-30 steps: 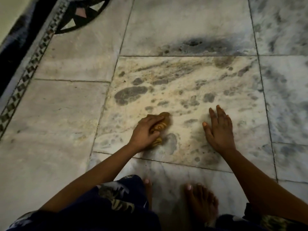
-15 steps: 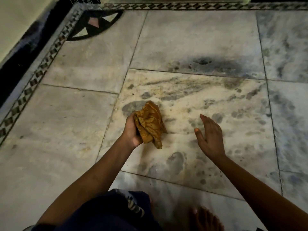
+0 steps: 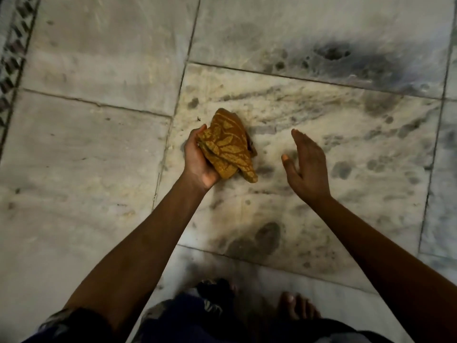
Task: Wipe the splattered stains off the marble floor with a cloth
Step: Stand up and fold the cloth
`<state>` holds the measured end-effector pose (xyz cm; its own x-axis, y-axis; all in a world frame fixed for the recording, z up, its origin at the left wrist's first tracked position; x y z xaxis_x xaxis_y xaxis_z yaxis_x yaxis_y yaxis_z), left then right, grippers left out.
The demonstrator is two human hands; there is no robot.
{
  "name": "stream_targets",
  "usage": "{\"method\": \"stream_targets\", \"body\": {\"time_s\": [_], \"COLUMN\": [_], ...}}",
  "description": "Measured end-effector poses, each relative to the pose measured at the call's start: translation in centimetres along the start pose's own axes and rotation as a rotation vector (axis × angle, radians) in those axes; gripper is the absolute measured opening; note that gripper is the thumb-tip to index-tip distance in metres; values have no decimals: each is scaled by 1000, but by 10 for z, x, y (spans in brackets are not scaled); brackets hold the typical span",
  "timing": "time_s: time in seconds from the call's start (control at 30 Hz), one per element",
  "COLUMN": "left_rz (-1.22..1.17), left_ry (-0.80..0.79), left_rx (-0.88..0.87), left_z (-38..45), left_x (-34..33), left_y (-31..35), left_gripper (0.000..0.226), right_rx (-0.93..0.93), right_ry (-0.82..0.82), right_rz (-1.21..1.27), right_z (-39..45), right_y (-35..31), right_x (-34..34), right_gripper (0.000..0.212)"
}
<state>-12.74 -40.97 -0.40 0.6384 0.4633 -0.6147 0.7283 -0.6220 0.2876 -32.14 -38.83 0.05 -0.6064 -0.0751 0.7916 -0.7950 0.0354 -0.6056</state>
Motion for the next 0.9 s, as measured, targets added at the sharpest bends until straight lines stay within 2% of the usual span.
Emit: {"method": "stream_targets", "body": {"time_s": [0.23,0.37,0.5,0.57,0.77,0.9], "left_rz": [-17,-26,-11,7,68,89], "left_ry": [16,10,5,-12,-33,-30], "left_rx": [34,27,-2,-21,-113,-173], "left_z": [-76,-155,-235,-281,-434,-519], "left_x": [-59,-126,-195,-235,-349,-405], "left_y": [30,60,91,109,159,174], "left_gripper": [60,50,49,56,48,49], "right_rx": [19,-3,-17,0,54,112], "right_ry": [-54,10,45,63,141,140], "right_rz": [-20,17,44,54,118,186], "right_z": [-8,-12,-20,-25,-47,-69], "right_y": [-72,-133,-195,-234,-359,-422], "right_x": [79,167,250,298,445,517], "right_gripper": [58,57,58,59,60,60]}}
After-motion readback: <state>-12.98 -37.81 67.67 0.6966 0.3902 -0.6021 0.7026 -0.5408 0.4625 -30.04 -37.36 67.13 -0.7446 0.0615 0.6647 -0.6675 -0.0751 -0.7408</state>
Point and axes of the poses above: each hand's wrist, its own z-axis towards the middle knuckle, its own x-axis out of the back of the hand, y = z × x, the point moved 7 cm from there along z, towards the middle knuckle, and after that the axes turned 1 degree about -z, right-handed, at the moved point
